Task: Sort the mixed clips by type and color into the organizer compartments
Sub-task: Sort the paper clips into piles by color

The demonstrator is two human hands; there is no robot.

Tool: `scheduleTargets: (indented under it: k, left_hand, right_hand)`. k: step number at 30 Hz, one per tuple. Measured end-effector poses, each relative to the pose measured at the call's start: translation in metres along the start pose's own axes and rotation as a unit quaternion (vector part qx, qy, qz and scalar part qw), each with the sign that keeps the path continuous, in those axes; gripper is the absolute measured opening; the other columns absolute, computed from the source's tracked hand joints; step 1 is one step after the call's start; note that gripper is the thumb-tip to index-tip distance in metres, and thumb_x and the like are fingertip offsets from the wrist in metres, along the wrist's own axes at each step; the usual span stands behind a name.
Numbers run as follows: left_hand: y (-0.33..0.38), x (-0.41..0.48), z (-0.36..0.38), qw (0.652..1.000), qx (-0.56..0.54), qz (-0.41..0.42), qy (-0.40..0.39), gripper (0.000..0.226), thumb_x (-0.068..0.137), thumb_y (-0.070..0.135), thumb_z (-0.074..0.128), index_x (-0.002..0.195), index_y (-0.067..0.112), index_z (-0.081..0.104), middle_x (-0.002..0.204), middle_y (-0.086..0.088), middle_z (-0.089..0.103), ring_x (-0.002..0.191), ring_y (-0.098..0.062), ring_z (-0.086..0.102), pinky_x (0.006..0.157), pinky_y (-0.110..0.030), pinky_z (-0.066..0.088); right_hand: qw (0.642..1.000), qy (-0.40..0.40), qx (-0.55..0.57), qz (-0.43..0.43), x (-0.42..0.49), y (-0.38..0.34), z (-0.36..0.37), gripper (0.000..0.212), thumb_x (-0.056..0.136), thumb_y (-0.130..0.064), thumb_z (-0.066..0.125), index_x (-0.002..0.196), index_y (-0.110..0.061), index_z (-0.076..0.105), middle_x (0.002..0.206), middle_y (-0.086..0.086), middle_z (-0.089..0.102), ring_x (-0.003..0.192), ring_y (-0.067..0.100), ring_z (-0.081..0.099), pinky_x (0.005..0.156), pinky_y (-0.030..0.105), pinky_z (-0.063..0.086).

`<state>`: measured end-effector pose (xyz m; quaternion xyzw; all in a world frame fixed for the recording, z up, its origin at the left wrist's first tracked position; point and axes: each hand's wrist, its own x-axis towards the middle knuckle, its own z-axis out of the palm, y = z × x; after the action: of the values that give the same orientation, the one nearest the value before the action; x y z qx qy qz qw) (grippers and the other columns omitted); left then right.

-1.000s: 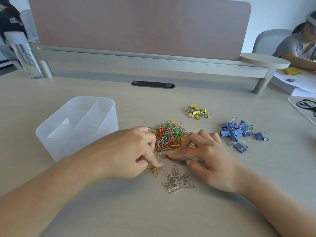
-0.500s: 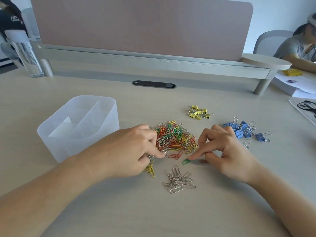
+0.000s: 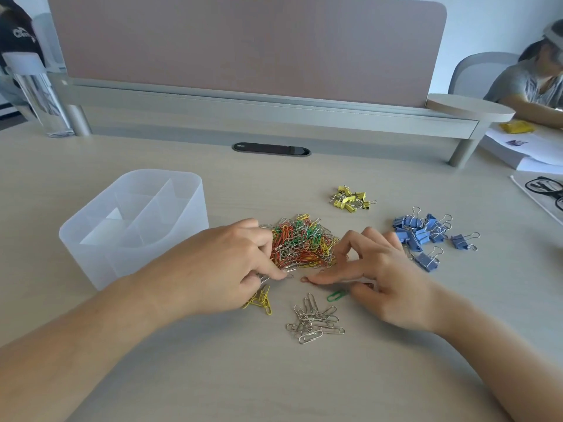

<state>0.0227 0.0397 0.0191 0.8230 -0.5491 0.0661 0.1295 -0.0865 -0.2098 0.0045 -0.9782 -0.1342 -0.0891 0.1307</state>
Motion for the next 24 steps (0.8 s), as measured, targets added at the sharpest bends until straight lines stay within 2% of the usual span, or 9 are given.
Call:
scheduleTargets:
  k: [3, 6, 9, 12, 14, 16, 18, 20, 24]
  left_hand:
    - [-0.001, 0.001, -0.001, 1.0, -0.007, -0.004, -0.001, 0.044, 0.08, 0.022, 0.045, 0.104, 0.047, 0.072, 0.078, 0.015, 0.046, 0.079, -0.003, 0.036, 0.055, -0.028, 0.045]
    - [-0.001, 0.001, -0.002, 1.0, -0.011, -0.008, 0.001, 0.044, 0.08, 0.021, 0.045, 0.105, 0.046, 0.072, 0.076, 0.015, 0.046, 0.08, -0.002, 0.037, 0.055, -0.03, 0.045]
    - [-0.002, 0.001, -0.002, 1.0, -0.006, -0.011, 0.002, 0.048, 0.078, 0.017, 0.045, 0.106, 0.044, 0.073, 0.076, 0.016, 0.045, 0.079, -0.004, 0.037, 0.057, -0.033, 0.048]
    - [-0.002, 0.001, -0.001, 1.0, 0.0, -0.014, 0.004, 0.05, 0.077, 0.015, 0.043, 0.106, 0.042, 0.073, 0.076, 0.018, 0.044, 0.079, -0.004, 0.037, 0.058, -0.034, 0.049]
    - [-0.003, 0.001, -0.001, 1.0, -0.002, -0.013, 0.006, 0.051, 0.076, 0.015, 0.042, 0.107, 0.043, 0.073, 0.076, 0.017, 0.044, 0.079, -0.004, 0.037, 0.058, -0.034, 0.048]
    - [-0.002, 0.001, 0.0, 1.0, -0.003, -0.012, 0.007, 0.053, 0.075, 0.015, 0.041, 0.108, 0.044, 0.072, 0.077, 0.016, 0.045, 0.08, -0.003, 0.037, 0.057, -0.03, 0.047]
    - [-0.001, 0.0, 0.0, 1.0, 0.0, -0.005, 0.008, 0.054, 0.076, 0.018, 0.039, 0.109, 0.045, 0.071, 0.08, 0.018, 0.047, 0.081, -0.001, 0.035, 0.056, -0.021, 0.041]
    - [0.002, 0.001, 0.0, 1.0, 0.003, 0.011, 0.011, 0.053, 0.078, 0.021, 0.036, 0.111, 0.044, 0.071, 0.086, 0.02, 0.049, 0.082, -0.001, 0.034, 0.062, -0.016, 0.036]
    - [0.016, 0.001, 0.006, 0.999, 0.005, 0.049, 0.017, 0.048, 0.086, 0.024, 0.037, 0.122, 0.041, 0.065, 0.108, 0.016, 0.052, 0.095, -0.01, 0.041, 0.084, -0.019, 0.034]
  right_hand:
    - [0.999, 0.047, 0.009, 0.017, -0.005, 0.011, -0.012, 0.044, 0.076, -0.023, 0.044, 0.088, -0.056, 0.071, 0.087, -0.019, 0.047, 0.085, 0.003, 0.041, 0.082, 0.035, 0.027]
    - [0.997, 0.076, 0.01, 0.032, -0.007, 0.02, -0.02, 0.044, 0.072, -0.026, 0.037, 0.072, -0.051, 0.073, 0.08, -0.017, 0.048, 0.079, 0.002, 0.042, 0.08, 0.033, 0.025]
    - [0.995, 0.077, 0.056, 0.034, -0.007, 0.017, -0.02, 0.042, 0.073, -0.028, 0.037, 0.073, -0.049, 0.074, 0.081, -0.015, 0.05, 0.079, 0.005, 0.044, 0.082, 0.027, 0.024]
    - [0.993, 0.04, 0.107, 0.017, -0.006, 0.014, -0.016, 0.041, 0.073, -0.029, 0.04, 0.079, -0.049, 0.075, 0.08, -0.013, 0.053, 0.08, 0.007, 0.047, 0.083, 0.029, 0.027]
    - [0.989, 0.016, 0.145, 0.014, -0.007, 0.015, -0.012, 0.037, 0.074, -0.029, 0.044, 0.083, -0.047, 0.076, 0.079, -0.013, 0.055, 0.08, 0.006, 0.051, 0.084, 0.034, 0.031]
    - [0.977, 0.021, 0.21, 0.028, -0.007, 0.017, -0.013, 0.031, 0.077, -0.022, 0.054, 0.087, -0.041, 0.077, 0.079, -0.013, 0.058, 0.081, 0.012, 0.056, 0.081, 0.036, 0.042]
    - [0.969, 0.026, 0.242, 0.041, -0.008, 0.02, -0.018, 0.029, 0.08, -0.008, 0.067, 0.09, -0.035, 0.074, 0.082, -0.011, 0.06, 0.08, 0.011, 0.056, 0.076, 0.021, 0.042]
    - [0.97, 0.002, 0.238, 0.059, -0.009, 0.024, -0.023, 0.031, 0.076, -0.009, 0.08, 0.092, -0.032, 0.066, 0.085, -0.011, 0.061, 0.078, 0.006, 0.05, 0.069, 0.009, 0.035]
    - [0.972, -0.032, 0.218, 0.085, -0.009, 0.031, -0.023, 0.027, 0.072, -0.022, 0.085, 0.09, -0.027, 0.066, 0.09, -0.012, 0.061, 0.081, 0.006, 0.047, 0.069, 0.01, 0.034]
